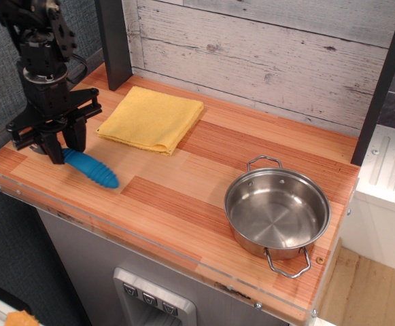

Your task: Move blue utensil directly below yellow cloth.

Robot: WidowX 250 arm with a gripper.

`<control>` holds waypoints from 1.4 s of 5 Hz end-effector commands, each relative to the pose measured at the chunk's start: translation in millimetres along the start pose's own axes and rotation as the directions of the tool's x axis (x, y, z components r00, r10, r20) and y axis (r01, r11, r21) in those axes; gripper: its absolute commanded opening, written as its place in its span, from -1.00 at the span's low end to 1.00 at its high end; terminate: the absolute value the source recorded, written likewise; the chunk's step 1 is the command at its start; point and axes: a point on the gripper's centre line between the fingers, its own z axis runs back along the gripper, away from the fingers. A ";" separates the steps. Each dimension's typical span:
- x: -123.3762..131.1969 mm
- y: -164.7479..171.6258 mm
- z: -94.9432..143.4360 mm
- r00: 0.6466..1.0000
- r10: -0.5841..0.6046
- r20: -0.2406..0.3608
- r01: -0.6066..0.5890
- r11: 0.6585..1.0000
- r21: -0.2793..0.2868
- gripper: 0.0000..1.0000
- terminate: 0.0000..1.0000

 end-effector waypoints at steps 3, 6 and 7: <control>8.7 -2.4 2.7 0.960 -0.274 -0.051 0.273 0.962 -0.016 1.00 -1.00; 8.4 -2.4 10.5 0.957 -0.289 -0.038 0.288 0.957 -0.039 1.00 -1.00; 7.2 -4.8 24.3 0.959 -0.284 -0.020 0.283 0.957 -0.063 1.00 -1.00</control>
